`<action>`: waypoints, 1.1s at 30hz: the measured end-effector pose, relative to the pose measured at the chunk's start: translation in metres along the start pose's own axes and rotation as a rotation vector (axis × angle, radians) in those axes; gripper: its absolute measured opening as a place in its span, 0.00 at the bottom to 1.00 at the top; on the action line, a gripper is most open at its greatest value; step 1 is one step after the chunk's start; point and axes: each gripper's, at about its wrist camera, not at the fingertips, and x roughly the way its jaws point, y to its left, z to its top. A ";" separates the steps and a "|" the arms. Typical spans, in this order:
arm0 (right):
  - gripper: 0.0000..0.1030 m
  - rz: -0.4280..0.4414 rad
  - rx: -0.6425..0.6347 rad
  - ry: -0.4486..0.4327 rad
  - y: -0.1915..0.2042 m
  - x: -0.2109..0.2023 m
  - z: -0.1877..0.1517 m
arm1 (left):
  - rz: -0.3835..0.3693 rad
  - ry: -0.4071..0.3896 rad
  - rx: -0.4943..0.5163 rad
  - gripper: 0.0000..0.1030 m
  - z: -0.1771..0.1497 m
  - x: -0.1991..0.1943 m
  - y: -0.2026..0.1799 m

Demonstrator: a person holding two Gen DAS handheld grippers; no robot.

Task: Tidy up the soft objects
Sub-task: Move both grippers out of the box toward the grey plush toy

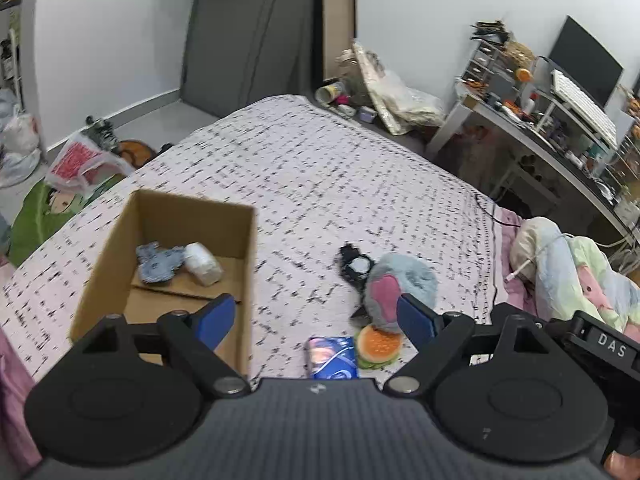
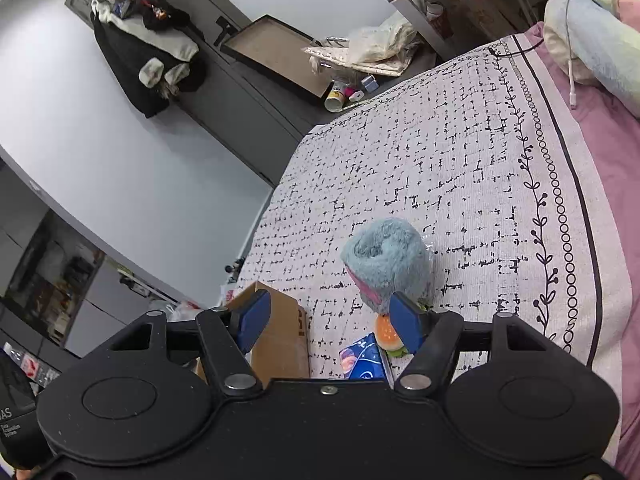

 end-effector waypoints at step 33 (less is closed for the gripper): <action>0.55 0.017 0.265 -0.034 -0.083 0.046 0.009 | -0.050 0.093 -0.008 0.74 -0.004 0.132 -0.076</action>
